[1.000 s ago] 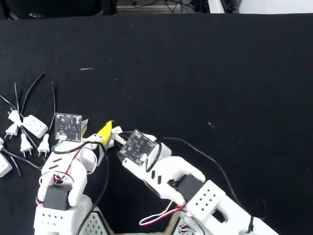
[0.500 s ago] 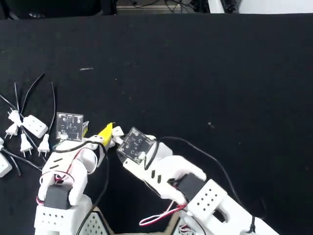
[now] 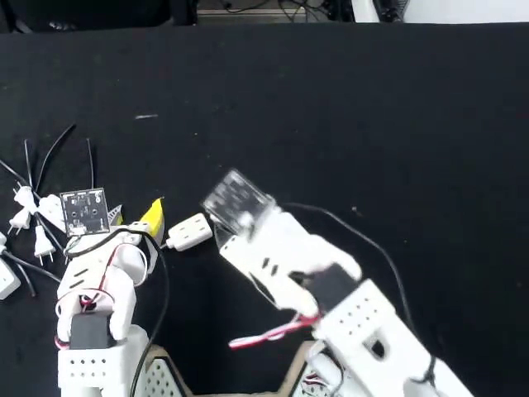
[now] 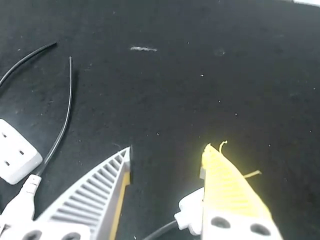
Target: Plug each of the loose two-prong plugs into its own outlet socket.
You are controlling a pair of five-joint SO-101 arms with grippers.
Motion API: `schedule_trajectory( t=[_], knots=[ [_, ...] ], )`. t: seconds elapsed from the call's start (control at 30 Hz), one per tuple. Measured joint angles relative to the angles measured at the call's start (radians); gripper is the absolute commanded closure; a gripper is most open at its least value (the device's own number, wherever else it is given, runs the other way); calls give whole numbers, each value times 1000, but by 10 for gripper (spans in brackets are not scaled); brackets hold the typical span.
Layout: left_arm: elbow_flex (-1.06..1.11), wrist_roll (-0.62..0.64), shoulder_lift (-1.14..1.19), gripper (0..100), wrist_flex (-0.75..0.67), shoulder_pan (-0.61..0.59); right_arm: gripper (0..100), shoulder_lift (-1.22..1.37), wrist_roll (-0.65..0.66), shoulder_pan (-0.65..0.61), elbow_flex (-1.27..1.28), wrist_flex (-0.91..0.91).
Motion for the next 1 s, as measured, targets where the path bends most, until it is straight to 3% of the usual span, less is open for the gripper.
schedule_trajectory(
  t=[0.47,0.7,1.0],
  knots=[
    [0,-15,12,766,-3,5,988,706,-11,-2,-606,367],
    [-20,-15,269,766,-110,5,988,890,-92,2,-852,548],
    [-107,-15,638,766,-261,3,988,936,-178,87,-872,565]
  ],
)
